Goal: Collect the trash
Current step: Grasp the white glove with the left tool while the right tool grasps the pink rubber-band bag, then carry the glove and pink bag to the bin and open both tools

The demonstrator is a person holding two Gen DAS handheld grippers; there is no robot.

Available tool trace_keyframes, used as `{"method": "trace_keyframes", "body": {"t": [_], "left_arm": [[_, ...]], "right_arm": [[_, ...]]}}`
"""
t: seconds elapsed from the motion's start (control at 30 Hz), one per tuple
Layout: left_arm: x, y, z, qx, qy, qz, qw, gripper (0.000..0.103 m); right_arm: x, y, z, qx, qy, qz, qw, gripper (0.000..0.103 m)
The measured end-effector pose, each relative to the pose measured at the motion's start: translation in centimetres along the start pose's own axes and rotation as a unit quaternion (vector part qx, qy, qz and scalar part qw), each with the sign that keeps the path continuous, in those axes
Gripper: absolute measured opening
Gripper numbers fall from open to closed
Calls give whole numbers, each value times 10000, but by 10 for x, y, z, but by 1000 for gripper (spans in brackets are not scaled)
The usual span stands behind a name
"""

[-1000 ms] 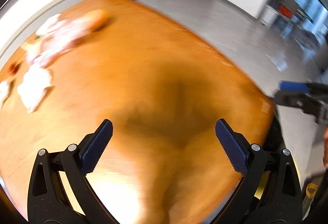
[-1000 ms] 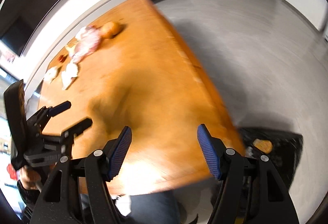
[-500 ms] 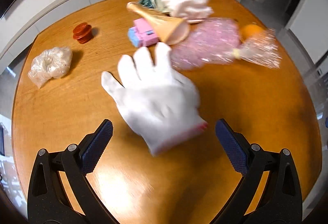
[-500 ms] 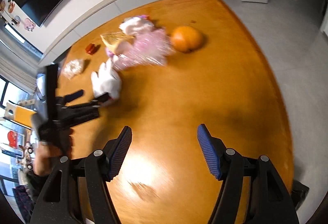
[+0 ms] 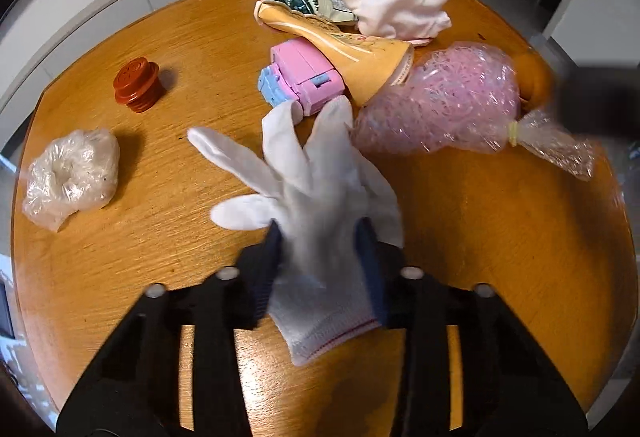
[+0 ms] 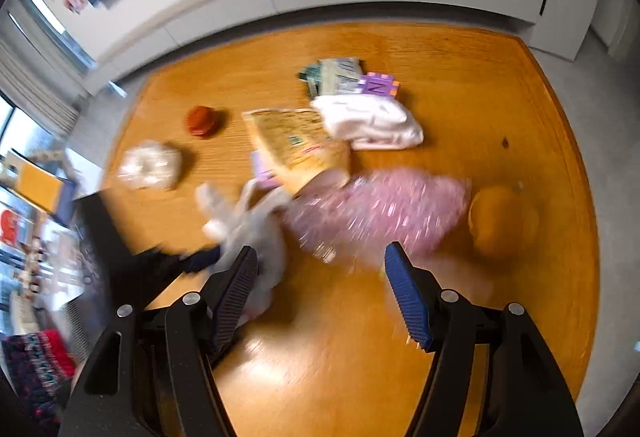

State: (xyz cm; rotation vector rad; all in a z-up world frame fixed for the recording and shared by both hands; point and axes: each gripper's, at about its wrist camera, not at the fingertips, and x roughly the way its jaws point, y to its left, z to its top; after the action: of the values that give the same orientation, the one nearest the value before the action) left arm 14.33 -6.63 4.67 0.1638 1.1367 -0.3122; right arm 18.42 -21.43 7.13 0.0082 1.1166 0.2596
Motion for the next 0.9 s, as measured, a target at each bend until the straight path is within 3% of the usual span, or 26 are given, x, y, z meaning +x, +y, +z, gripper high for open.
{"method": "trace_keyframes", "body": {"t": [0.07,0.17,0.2,0.27,0.33,0.4,0.63,0.9], "left_arm": [[-2,5,-4,92,29,-111,9999,17],[-6,12,-14,163,57,-201,9996,15],[-9,15,-19,148,52,-224,9996,15],[-14,20,-29,106,42,-233,9997,14],[-17,23,-36,75,29,-206,9998,14],[-18,24,-38,38,21,-188,9998,14],[-50,20,-62,-48,-147,-243,9996,14],[-91,-21,-82,106,-410,-378,9984,14]], "right_arm": [[25,-6,8,58,195,-287,9994,67],[55,-17,4,133,522,-449,9975,67],[58,-17,2,77,506,-493,9975,64],[57,-14,-5,-95,443,-703,9965,46],[50,-17,-10,-9,437,-531,9976,30],[42,-21,-18,160,463,-221,9986,26],[-6,-24,-63,159,316,1,9994,25],[-65,-34,-121,239,-20,98,9997,25]]}}
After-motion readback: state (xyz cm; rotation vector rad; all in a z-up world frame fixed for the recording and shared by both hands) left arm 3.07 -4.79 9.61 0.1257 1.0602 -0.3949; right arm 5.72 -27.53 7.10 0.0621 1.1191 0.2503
